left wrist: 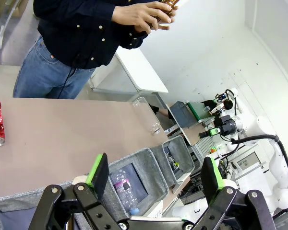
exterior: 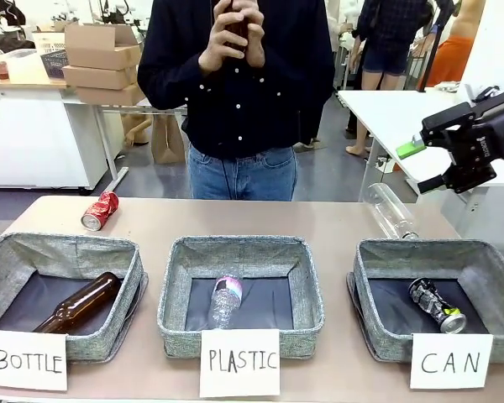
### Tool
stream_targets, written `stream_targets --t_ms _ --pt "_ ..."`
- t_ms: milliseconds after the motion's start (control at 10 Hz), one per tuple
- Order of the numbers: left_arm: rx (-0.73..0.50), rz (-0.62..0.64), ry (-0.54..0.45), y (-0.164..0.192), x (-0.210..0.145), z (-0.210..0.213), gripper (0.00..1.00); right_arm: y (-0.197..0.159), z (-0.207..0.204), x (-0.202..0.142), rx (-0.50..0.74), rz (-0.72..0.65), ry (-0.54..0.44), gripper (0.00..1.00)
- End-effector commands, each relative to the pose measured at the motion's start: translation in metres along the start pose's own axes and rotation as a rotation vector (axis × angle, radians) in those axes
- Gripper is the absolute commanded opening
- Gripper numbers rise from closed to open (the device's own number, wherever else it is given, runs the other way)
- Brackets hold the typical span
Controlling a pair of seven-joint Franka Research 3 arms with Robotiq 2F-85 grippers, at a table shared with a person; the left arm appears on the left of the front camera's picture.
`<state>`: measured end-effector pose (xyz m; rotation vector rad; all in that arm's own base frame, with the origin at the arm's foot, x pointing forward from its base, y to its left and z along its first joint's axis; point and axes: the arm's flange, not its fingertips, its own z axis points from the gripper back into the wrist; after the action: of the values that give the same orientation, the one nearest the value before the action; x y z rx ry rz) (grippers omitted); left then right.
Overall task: Sort the can waste into the basket.
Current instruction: Pick up the can waste from the table and place it in the right Fabric basket.
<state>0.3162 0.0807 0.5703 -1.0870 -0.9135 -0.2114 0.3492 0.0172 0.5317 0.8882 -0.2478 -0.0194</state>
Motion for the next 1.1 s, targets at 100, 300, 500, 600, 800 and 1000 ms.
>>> stream_targets --t_ms 100,300,500,600,800,1000 --pt "-0.019 -0.018 -0.017 0.000 0.001 -0.002 1.00 -0.001 0.001 0.000 0.000 0.030 0.001 1.00" --pt "-0.052 -0.009 0.032 -0.006 -0.001 0.011 1.00 -0.001 0.001 0.000 0.000 0.030 0.001 1.00" --pt "-0.140 -0.049 -0.043 -0.015 -0.002 0.028 1.00 -0.001 0.001 0.000 0.000 0.030 0.001 1.00" --pt "-0.042 -0.006 0.004 -0.006 0.000 0.006 1.00 -0.001 0.001 0.000 0.000 0.030 0.001 1.00" --pt "-0.042 -0.006 0.004 -0.006 0.000 0.006 1.00 -0.001 0.001 0.000 0.000 0.030 0.001 1.00" --pt "-0.042 -0.006 0.004 -0.006 0.000 0.006 1.00 -0.001 0.001 0.000 0.000 0.030 0.001 1.00"
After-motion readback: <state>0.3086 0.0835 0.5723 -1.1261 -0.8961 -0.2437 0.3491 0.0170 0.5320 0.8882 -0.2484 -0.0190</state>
